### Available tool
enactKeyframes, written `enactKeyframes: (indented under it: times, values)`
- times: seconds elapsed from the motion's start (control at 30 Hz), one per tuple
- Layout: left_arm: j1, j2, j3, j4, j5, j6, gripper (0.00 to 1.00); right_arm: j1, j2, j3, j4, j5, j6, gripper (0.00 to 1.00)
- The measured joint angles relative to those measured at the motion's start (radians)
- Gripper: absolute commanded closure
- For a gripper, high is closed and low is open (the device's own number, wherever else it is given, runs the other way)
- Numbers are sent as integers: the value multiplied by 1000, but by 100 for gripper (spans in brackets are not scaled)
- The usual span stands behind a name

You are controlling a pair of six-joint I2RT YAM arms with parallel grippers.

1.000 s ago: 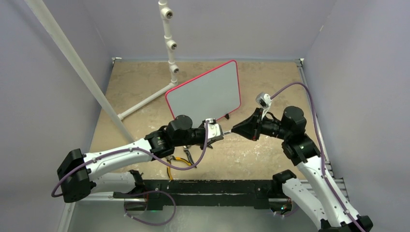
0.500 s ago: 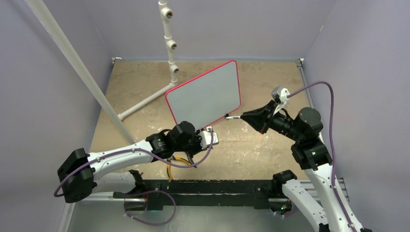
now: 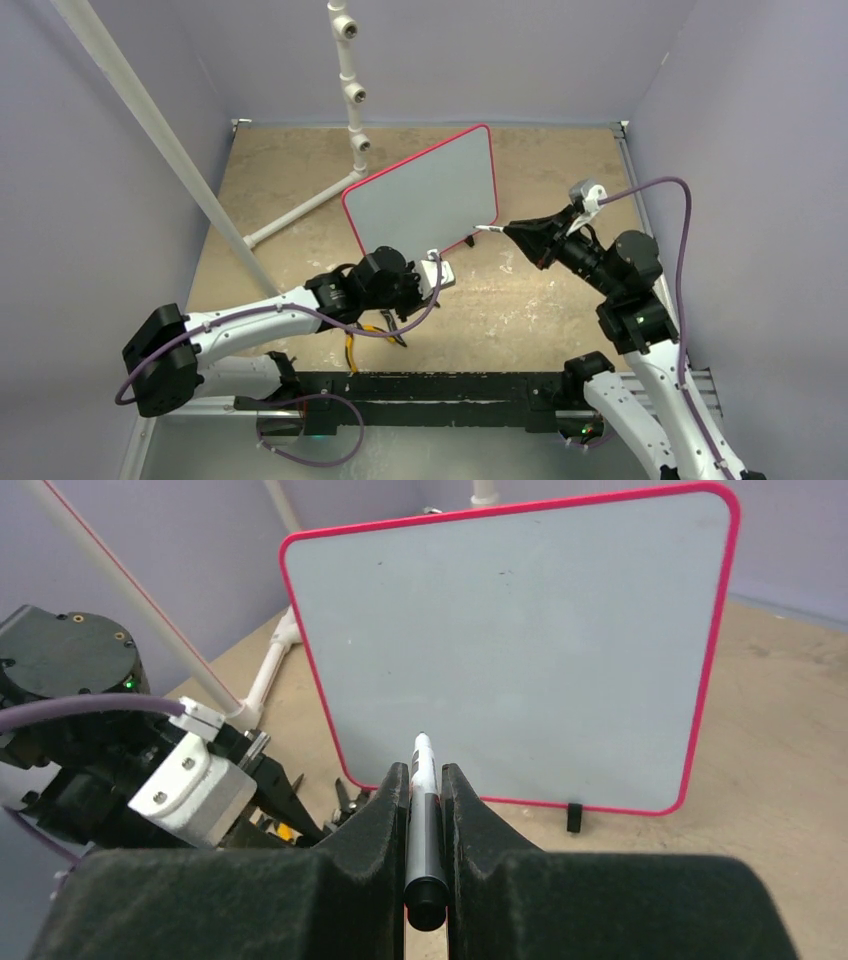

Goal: Write a sentence on the whiteboard
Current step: Place the pen cap at the center of the board.

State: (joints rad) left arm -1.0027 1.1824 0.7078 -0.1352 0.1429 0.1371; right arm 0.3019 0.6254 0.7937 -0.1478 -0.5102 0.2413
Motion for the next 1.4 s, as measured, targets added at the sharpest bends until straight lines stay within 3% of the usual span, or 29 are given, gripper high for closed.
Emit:
enactKeyframes:
  times: [0.43, 0.7, 0.9, 1.4]
  values:
    - [-62, 263, 105, 173, -46, -200, 94, 0, -309, -381, 400, 274, 117, 100]
    - [-98, 466, 131, 272, -142, -282, 91, 0, -431, -495, 475, 428, 114, 100]
    - [-107, 523, 163, 277, -212, -303, 88, 0, -489, -541, 492, 475, 117, 100]
    - [-111, 560, 171, 294, -259, -335, 48, 0, -488, -541, 501, 476, 118, 100]
